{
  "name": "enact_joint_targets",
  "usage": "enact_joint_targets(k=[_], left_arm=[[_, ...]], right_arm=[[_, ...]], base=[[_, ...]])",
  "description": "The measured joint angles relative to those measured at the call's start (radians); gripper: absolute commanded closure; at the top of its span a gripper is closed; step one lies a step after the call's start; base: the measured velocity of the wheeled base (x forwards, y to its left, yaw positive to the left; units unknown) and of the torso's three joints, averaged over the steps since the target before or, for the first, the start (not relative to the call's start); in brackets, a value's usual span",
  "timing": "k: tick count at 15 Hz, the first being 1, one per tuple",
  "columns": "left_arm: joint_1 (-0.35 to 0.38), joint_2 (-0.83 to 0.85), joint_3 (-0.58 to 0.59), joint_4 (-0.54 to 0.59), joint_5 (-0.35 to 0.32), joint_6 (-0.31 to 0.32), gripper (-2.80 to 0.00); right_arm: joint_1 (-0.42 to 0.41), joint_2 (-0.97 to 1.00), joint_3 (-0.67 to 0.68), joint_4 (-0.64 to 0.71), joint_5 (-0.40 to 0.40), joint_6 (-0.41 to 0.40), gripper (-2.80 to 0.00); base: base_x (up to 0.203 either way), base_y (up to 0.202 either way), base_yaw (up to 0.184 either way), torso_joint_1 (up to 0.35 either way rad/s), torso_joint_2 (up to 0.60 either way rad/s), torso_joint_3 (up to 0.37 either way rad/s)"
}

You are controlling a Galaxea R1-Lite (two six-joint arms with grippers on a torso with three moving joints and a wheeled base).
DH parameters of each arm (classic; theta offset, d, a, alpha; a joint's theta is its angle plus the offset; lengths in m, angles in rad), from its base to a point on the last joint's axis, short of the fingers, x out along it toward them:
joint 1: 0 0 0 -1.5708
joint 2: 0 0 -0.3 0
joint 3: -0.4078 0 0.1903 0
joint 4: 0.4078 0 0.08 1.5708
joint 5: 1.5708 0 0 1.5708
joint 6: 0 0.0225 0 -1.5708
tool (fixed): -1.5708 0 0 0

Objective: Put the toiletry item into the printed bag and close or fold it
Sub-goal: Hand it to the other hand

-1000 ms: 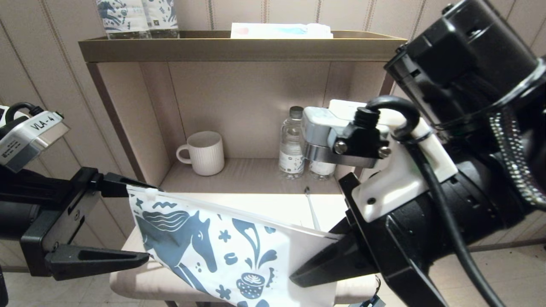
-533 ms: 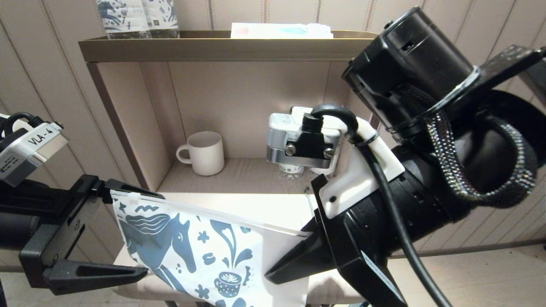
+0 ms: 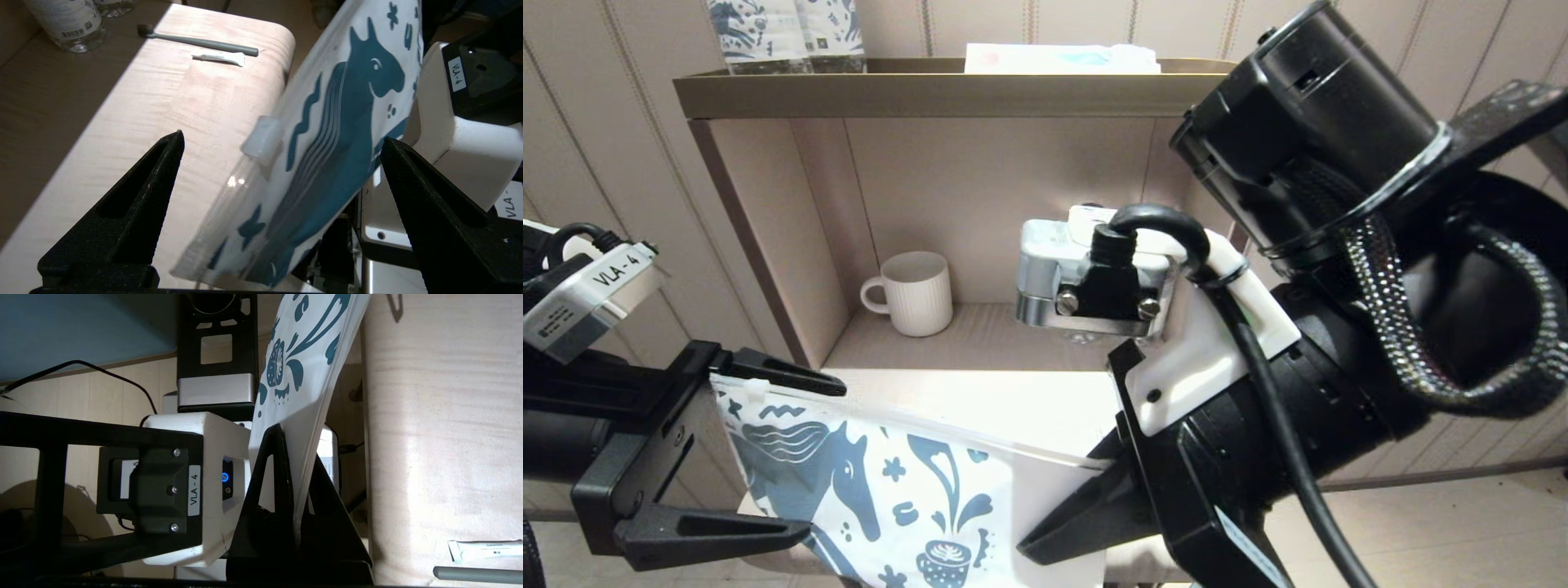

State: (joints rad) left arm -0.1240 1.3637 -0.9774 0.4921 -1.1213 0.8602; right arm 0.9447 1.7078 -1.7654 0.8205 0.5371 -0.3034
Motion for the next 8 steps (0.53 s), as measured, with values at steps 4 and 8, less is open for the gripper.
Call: enact_joint_targets(k=[4,8], left_arm=[[0.0,0.015,-0.013,0.017,-0.001,0.001,-2.8],[-0.012,0.026,-0.025,0.04,-0.001,0.0,-2.8]], right_arm=[[0.024,-0.027,0.025,-0.002,-0.004,-0.026,0.0],[0.027,-0.036,0.043,-0.025,-0.005,-0.032,0.0]], base=[[0.0,0.0,0.0,0.0,0.0,0.0],[0.0,0.0,0.0,0.0,0.0,0.0]])
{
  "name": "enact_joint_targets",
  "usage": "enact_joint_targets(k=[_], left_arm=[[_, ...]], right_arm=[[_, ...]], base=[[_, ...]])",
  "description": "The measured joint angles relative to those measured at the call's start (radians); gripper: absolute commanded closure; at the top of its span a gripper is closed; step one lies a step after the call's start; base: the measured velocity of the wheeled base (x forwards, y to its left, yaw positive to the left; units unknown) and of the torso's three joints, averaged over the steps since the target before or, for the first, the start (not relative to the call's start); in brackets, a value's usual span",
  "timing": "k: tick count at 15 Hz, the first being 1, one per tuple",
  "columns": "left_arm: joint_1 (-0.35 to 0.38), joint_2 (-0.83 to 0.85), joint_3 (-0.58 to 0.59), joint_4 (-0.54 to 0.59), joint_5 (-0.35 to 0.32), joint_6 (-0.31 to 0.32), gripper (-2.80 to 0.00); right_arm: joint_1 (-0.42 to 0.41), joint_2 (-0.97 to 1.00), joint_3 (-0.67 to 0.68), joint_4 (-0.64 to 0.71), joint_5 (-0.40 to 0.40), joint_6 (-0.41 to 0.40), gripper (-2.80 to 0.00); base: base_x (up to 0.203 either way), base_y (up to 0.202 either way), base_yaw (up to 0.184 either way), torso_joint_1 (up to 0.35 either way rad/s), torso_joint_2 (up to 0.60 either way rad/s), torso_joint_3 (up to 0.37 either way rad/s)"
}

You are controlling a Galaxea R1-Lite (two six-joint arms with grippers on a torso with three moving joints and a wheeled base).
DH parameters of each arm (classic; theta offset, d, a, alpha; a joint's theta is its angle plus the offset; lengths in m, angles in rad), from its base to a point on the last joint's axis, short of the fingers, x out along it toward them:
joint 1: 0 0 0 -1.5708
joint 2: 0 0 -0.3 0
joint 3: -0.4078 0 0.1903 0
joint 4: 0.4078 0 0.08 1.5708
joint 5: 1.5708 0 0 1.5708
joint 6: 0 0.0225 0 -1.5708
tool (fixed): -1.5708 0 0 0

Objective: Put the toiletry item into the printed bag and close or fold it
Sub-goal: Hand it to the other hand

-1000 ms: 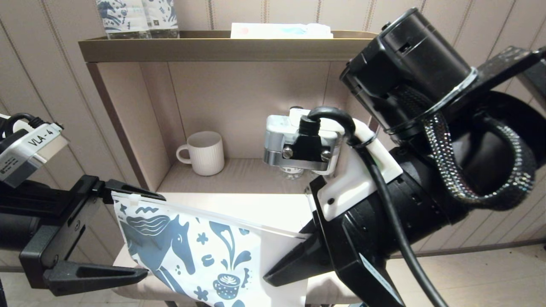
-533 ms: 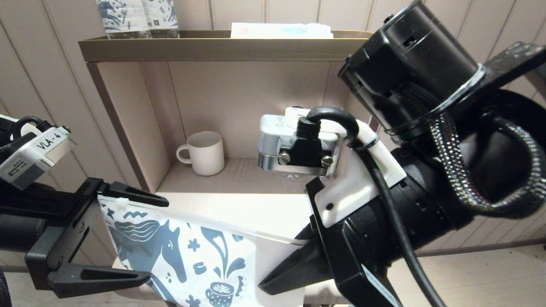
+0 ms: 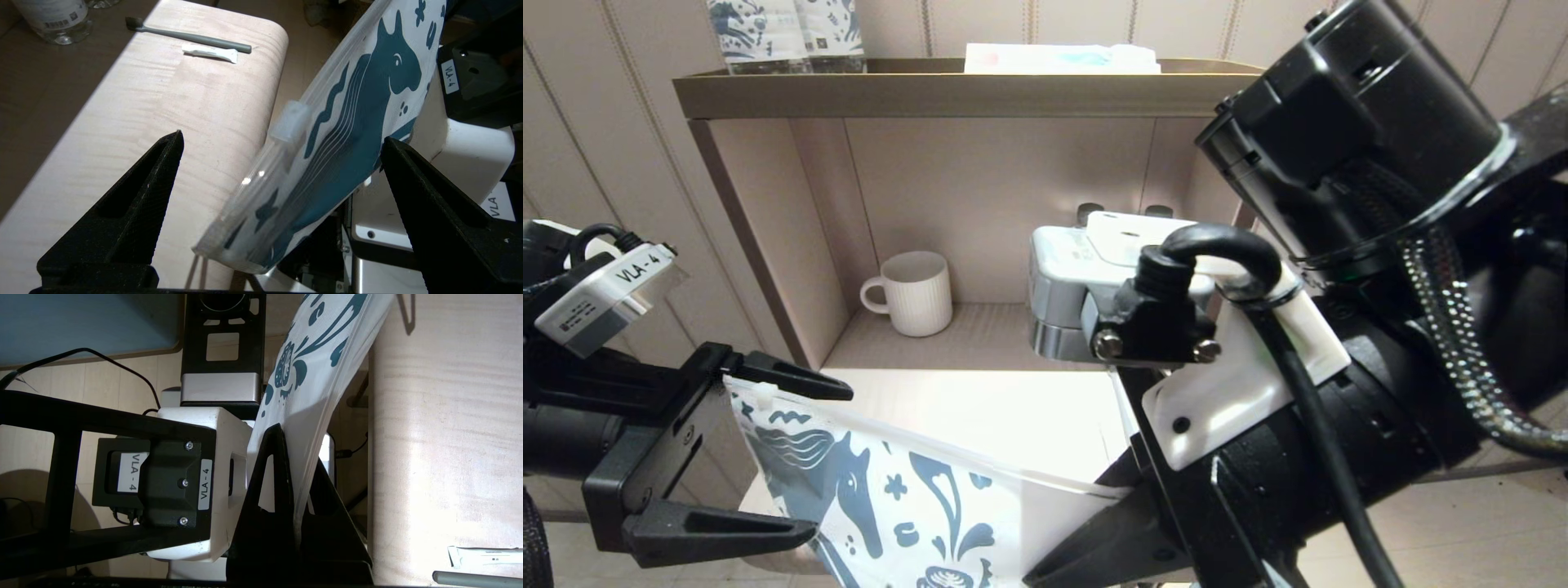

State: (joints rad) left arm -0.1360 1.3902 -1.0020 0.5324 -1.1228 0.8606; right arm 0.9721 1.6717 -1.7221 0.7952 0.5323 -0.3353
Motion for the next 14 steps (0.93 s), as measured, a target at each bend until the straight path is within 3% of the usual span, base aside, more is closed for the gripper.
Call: enact_joint_targets(k=[3,4,14], left_arm=[[-0.002,0.004,-0.003,0.002,-0.001,0.0,-2.8],[-0.002,0.005,-0.004,0.003,0.0,-0.001,0.0],[-0.002,0.007,-0.002,0.001,-0.001,0.0,0.0]], right_arm=[[0.0,-0.002,0.002,-0.001,0.0,0.0,0.0],[0.0,-0.001,0.002,-0.002,0.0,0.0,0.0],[0.0,0.001,-0.006,-0.003,0.001,0.0,0.0]], base=[[0.0,0.0,0.0,0.0,0.0,0.0],[0.0,0.0,0.0,0.0,0.0,0.0],[0.0,0.0,0.0,0.0,0.0,0.0]])
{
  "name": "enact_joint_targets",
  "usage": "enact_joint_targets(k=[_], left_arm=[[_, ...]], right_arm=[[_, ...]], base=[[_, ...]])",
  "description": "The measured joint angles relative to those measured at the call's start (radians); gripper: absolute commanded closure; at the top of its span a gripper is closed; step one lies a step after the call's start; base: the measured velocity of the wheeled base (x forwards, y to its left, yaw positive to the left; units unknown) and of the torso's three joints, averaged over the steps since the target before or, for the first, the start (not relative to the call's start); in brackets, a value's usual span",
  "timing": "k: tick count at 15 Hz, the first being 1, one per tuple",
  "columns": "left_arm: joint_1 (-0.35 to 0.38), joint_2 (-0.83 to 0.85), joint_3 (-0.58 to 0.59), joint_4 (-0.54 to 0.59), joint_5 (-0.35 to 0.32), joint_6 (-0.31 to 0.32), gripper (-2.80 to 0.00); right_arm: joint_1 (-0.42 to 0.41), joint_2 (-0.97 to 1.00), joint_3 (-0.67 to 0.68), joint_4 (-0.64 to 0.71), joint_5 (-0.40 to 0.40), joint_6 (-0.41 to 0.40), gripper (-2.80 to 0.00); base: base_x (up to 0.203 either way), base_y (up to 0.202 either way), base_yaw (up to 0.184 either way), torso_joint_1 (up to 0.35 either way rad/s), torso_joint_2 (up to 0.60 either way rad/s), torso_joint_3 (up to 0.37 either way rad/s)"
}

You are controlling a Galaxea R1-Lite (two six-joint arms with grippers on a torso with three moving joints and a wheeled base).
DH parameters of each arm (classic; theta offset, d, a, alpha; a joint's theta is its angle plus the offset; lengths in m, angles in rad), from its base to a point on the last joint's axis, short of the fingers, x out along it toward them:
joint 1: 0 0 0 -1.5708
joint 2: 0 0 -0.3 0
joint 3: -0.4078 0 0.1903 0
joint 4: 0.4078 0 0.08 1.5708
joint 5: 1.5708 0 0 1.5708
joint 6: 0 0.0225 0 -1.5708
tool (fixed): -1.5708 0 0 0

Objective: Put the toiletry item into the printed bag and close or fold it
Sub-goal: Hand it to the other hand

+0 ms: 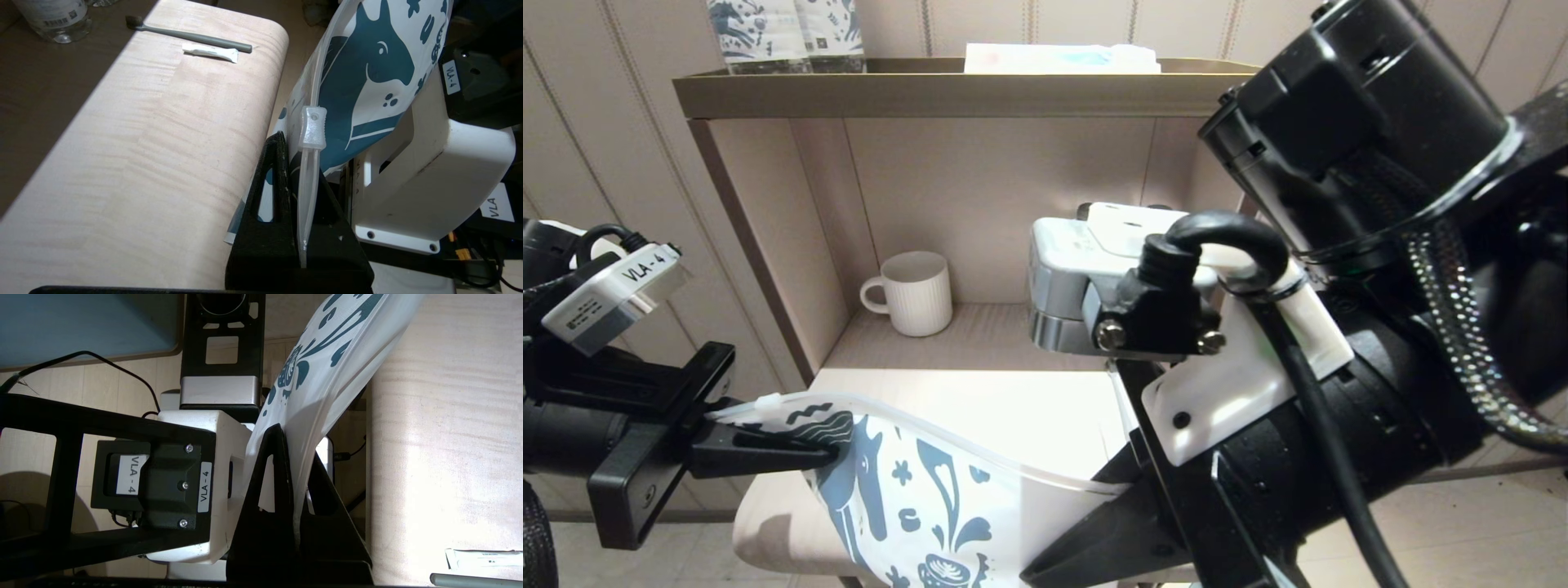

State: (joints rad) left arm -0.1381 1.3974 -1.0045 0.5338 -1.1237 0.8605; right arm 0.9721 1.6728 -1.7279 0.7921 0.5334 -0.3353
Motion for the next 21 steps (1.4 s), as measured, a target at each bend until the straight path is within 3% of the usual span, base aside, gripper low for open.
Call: enact_joint_targets(k=[13,21], left_arm=[[0.0,-0.007,-0.001,0.001,0.001,0.0,0.0],[-0.001,-0.005,-0.003,-0.005,0.023,-0.001,0.0]], right_arm=[[-0.007,0.004,0.004,0.0,-0.003,0.011,0.0],[-0.01,-0.001,-0.001,0.0,-0.051,0.007,0.0]], base=[[0.0,0.0,0.0,0.0,0.0,0.0],[0.0,0.0,0.0,0.0,0.0,0.0]])
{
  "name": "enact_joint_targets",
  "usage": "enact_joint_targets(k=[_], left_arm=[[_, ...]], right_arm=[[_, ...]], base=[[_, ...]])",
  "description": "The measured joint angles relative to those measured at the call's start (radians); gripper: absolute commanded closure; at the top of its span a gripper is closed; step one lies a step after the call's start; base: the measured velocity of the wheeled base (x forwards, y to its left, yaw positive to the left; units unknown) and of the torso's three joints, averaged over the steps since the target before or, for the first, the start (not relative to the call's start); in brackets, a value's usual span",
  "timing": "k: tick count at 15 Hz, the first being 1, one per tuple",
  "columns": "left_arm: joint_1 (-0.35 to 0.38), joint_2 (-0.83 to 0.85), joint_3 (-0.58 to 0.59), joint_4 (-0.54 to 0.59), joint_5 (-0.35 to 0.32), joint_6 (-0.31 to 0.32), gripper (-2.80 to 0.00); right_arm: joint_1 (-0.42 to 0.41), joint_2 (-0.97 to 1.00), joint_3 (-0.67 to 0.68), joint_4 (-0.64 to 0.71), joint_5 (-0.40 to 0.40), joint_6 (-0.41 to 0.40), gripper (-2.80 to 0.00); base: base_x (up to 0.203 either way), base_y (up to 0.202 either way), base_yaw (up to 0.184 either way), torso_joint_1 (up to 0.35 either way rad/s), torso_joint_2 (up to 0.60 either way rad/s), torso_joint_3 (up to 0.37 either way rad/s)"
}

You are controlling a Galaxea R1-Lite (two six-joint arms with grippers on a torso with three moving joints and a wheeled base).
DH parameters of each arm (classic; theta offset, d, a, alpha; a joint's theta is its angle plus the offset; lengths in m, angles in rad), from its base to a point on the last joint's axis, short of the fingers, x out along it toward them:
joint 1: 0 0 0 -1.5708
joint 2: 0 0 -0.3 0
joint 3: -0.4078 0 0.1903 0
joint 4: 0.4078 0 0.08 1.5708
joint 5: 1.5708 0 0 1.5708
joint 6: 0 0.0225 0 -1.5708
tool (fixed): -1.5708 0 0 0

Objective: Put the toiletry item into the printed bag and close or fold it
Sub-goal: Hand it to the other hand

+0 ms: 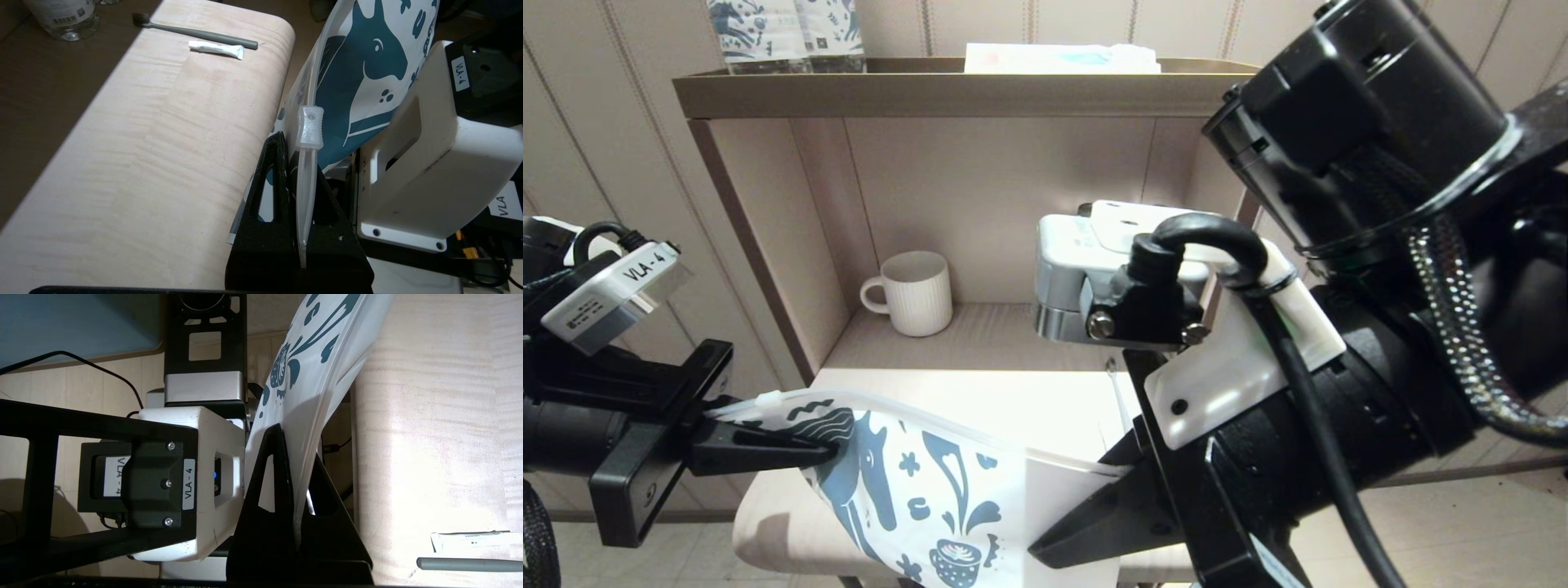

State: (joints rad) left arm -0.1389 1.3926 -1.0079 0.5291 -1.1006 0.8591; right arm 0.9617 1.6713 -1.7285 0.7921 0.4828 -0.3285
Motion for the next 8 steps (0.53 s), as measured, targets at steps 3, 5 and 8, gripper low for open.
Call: enact_joint_targets(k=[3,5,8], left_arm=[[-0.002,0.005,0.0,-0.001,0.001,0.0,0.0],[-0.003,0.004,0.0,0.0,0.001,0.001,0.0],[-0.003,0.002,0.003,0.0,0.001,0.001,0.0]], right_arm=[[0.0,0.001,0.003,0.002,-0.004,0.001,0.0],[0.0,0.001,0.019,-0.002,-0.025,-0.004,-2.8],[0.008,0.003,0.049,-0.073,-0.061,-0.005,-2.8]], base=[[0.0,0.0,0.0,0.0,0.0,0.0],[0.0,0.0,0.0,0.0,0.0,0.0],[0.0,0.0,0.0,0.0,0.0,0.0]])
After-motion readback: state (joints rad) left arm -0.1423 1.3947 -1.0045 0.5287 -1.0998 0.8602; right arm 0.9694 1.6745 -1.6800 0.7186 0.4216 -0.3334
